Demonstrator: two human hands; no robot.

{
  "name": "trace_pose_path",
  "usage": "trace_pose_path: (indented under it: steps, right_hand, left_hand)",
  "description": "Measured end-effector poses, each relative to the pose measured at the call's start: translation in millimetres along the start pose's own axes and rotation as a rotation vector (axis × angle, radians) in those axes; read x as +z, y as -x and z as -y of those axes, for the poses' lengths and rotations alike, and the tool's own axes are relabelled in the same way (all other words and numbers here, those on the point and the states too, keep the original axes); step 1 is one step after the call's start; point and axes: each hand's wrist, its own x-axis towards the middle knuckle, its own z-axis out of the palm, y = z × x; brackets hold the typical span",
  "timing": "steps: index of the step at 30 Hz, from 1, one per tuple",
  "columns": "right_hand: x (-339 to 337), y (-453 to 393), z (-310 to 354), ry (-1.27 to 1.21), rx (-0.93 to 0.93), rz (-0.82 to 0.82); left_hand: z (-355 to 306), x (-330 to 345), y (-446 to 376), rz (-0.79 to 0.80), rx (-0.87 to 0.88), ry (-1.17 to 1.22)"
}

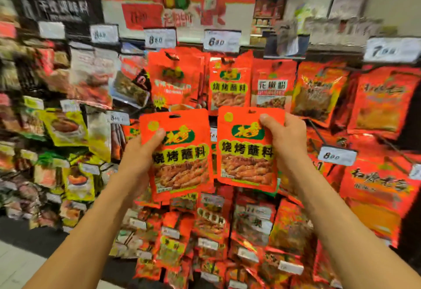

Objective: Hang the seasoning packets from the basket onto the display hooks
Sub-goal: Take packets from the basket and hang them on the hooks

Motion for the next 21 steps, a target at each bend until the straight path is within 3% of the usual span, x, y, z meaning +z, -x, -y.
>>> trace_pose_path:
  steps: [7,13,21]
  right_hand:
    - [53.3,-49.9,18.9,0.064,-0.104,-0.043]
    - [91.7,-86.1,30.5,0.062,-0.072,-0.119]
    - [109.4,-103.5,26.1,0.137,-0.042,-0.252]
  left_hand:
    - [-33.0,9.6,-42.1,0.087,0.052,0.027]
    - [-44.0,18.8,-64.9,0.159,0.018,0.063]
    - [-36.1,17.8,-82.8,0.194,0.148,-0.084]
